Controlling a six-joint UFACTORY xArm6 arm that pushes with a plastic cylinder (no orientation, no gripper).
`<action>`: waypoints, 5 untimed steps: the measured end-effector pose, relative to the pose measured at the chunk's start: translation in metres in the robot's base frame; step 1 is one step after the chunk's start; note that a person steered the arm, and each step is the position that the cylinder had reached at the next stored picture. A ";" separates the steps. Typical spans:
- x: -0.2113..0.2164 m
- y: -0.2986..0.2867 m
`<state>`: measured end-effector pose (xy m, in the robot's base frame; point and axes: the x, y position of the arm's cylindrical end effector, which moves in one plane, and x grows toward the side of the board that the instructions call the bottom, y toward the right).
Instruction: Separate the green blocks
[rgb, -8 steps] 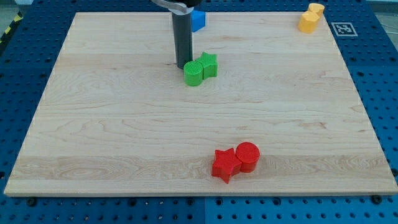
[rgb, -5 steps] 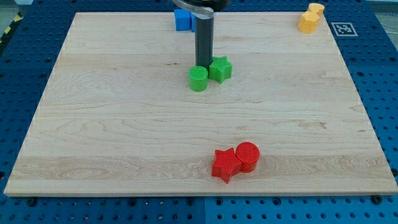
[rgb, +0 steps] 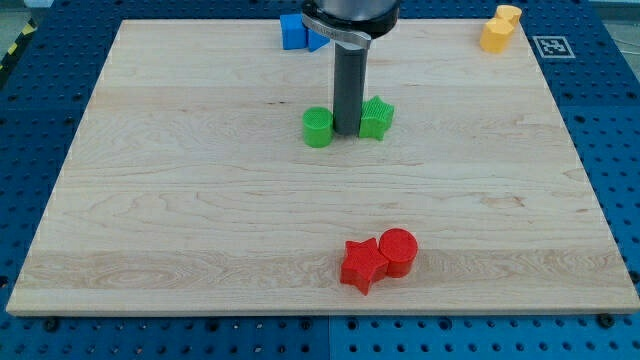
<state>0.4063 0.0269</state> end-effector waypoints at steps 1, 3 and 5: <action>0.003 0.000; -0.020 -0.021; -0.011 -0.048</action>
